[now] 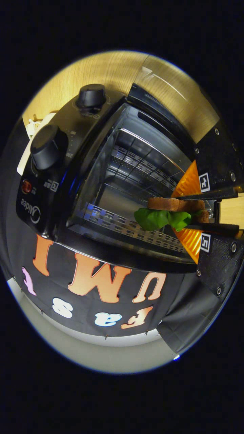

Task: Open the toaster oven, put the food inside, and close the toaster oven door.

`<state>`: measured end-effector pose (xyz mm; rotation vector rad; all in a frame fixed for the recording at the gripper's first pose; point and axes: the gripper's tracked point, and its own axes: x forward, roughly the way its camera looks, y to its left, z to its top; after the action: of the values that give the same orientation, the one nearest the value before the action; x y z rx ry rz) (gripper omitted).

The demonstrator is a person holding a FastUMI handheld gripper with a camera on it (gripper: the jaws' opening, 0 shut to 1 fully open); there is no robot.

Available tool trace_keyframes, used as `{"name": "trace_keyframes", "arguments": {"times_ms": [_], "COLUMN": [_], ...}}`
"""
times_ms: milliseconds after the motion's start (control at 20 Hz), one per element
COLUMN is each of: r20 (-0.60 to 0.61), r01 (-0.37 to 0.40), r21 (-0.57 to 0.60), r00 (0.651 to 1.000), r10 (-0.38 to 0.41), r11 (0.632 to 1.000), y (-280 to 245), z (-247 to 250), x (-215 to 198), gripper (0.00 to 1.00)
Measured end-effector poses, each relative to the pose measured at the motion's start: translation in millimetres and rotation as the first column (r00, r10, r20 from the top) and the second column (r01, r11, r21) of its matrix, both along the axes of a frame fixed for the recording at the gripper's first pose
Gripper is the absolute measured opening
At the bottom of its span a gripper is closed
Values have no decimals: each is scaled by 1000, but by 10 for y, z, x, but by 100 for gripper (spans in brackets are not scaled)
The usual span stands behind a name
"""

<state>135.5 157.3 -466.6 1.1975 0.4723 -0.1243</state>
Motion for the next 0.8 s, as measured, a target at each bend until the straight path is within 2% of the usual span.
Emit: {"name": "trace_keyframes", "arguments": {"times_ms": [250,450,550,800], "r20": [-1,-6,-19,-55], "r01": [4,-37,-78,-172], "r21": [-126,-274,-378,-629], "r00": [1000,999,997,983], "r10": [-4,37,77,177], "r11": [992,961,922,758], "y": [8,15,25,15], "z": [4,68,84,202], "x": [24,-41,-69,-54], "gripper": [29,35,36,50]}}
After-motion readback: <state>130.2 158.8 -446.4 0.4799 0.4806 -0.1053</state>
